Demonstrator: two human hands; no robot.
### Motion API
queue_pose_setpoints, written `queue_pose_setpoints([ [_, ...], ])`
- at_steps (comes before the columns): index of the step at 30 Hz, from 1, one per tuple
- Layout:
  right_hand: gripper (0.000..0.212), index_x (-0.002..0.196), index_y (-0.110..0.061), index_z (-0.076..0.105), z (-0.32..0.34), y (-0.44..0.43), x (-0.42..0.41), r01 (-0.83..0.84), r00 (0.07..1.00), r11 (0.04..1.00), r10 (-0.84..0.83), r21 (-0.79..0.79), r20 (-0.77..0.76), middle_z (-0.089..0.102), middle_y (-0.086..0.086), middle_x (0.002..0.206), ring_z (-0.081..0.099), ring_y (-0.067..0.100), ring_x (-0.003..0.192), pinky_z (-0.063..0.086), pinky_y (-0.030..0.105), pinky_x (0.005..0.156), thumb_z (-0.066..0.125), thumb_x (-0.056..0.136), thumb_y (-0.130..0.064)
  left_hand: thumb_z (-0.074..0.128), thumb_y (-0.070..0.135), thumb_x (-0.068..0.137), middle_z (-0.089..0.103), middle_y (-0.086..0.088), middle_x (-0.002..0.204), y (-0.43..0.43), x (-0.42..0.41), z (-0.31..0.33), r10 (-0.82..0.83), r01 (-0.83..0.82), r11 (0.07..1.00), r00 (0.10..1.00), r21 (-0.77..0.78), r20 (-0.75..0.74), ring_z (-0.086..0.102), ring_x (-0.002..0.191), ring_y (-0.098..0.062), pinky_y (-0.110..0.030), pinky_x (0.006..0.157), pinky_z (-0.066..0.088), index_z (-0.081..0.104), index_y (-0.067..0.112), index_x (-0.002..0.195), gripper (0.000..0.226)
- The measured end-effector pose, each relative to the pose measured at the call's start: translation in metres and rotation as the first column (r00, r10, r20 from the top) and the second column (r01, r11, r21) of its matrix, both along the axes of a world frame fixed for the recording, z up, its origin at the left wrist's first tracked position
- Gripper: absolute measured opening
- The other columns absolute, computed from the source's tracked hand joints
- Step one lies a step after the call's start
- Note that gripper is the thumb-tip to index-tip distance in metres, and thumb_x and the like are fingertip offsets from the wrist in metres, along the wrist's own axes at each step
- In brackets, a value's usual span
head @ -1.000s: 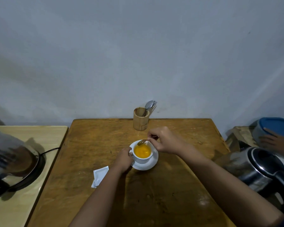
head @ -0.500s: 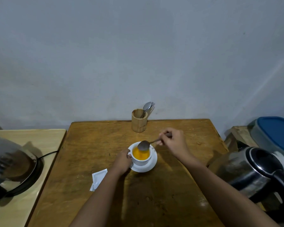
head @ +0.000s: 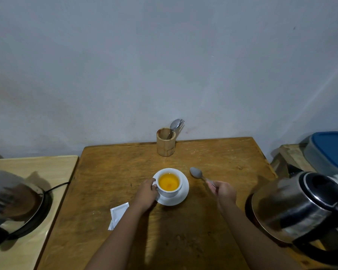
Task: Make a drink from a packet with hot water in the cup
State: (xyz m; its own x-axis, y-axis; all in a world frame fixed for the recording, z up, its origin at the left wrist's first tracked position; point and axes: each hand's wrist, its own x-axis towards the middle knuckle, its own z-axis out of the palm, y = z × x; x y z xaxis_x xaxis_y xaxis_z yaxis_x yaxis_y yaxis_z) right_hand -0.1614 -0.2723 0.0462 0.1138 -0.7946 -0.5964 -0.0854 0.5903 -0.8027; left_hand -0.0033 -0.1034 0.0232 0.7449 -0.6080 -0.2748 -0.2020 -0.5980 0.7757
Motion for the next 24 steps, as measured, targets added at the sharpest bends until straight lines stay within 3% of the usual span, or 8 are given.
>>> queue_pose_setpoints([
  [3,0.012,0.072,0.001,0.068,-0.022,-0.001,-0.004,-0.183,0.966,0.983,0.180,0.001,-0.185,0.071,0.017,0.082,0.066,0.026,0.078,0.057,0.043,0.080,0.056,0.075,0.000,0.040,0.016,0.095,0.054,-0.012,0.131,-0.001,0.000,0.000,0.000,0.000,1.000,1.000,0.002,-0.007,0.051,0.116,-0.024,-0.035,0.097,0.041,0.052,0.010,0.125,0.033],
  [4,0.009,0.066,-0.002,0.066,-0.027,-0.001,-0.005,-0.261,0.940,0.965,0.256,0.009,-0.224,0.071,0.016,0.080,0.066,0.027,0.079,0.056,0.044,0.083,0.060,0.073,-0.002,0.040,0.016,0.095,0.054,-0.012,0.131,-0.001,0.000,0.000,0.001,-0.001,1.000,1.000,0.002,-0.011,0.051,0.116,-0.024,-0.036,0.098,0.041,0.052,0.010,0.126,0.033],
  [6,0.010,0.066,-0.005,0.064,-0.026,0.005,-0.006,-0.386,0.879,0.922,0.375,0.023,-0.296,0.068,0.011,0.073,0.063,0.024,0.072,0.053,0.039,0.077,0.063,0.075,-0.003,0.040,0.015,0.095,0.053,-0.011,0.132,-0.001,0.001,0.000,0.007,-0.007,1.000,1.000,-0.001,-0.016,0.051,0.117,-0.024,-0.036,0.099,0.041,0.051,0.010,0.126,0.034],
  [10,0.007,0.080,-0.003,0.065,-0.019,0.018,-0.005,-0.570,0.734,0.820,0.480,-0.052,-0.481,0.061,0.003,0.070,0.056,0.014,0.062,0.042,0.023,0.051,0.060,0.079,0.002,0.040,0.014,0.095,0.053,-0.012,0.131,-0.001,0.000,0.000,-0.001,0.001,1.000,1.000,-0.021,0.002,0.050,0.115,-0.022,-0.029,0.093,0.038,0.052,0.009,0.125,0.033],
  [14,0.015,0.078,-0.011,0.057,-0.023,0.026,-0.007,-0.732,0.598,0.663,0.516,-0.156,-0.613,0.052,-0.001,0.074,0.051,0.013,0.069,0.038,0.020,0.054,0.063,0.076,0.004,0.039,0.014,0.095,0.055,-0.012,0.127,0.000,0.000,-0.001,-0.023,0.024,0.999,0.999,-0.031,0.035,0.047,0.103,-0.013,-0.026,0.088,0.035,0.054,0.009,0.121,0.031],
  [18,0.006,0.078,-0.011,0.057,-0.029,0.029,-0.012,-0.830,0.506,0.517,0.537,-0.211,-0.675,0.054,0.000,0.077,0.051,0.011,0.068,0.038,0.020,0.055,0.061,0.080,-0.007,0.038,0.016,0.096,0.055,-0.011,0.127,0.000,0.000,-0.002,-0.031,0.031,0.999,0.999,-0.012,0.029,0.050,0.110,-0.019,-0.026,0.090,0.037,0.053,0.010,0.122,0.031],
  [24,0.023,0.070,-0.028,0.044,-0.027,0.031,-0.014,-0.870,0.463,0.434,0.550,-0.235,-0.695,0.058,-0.002,0.083,0.055,0.012,0.074,0.039,0.021,0.058,0.056,0.086,-0.016,0.039,0.017,0.096,0.055,-0.012,0.126,0.000,0.000,-0.002,-0.041,0.041,0.999,0.998,0.012,0.054,0.052,0.110,-0.021,-0.027,0.089,0.038,0.053,0.010,0.121,0.030],
])
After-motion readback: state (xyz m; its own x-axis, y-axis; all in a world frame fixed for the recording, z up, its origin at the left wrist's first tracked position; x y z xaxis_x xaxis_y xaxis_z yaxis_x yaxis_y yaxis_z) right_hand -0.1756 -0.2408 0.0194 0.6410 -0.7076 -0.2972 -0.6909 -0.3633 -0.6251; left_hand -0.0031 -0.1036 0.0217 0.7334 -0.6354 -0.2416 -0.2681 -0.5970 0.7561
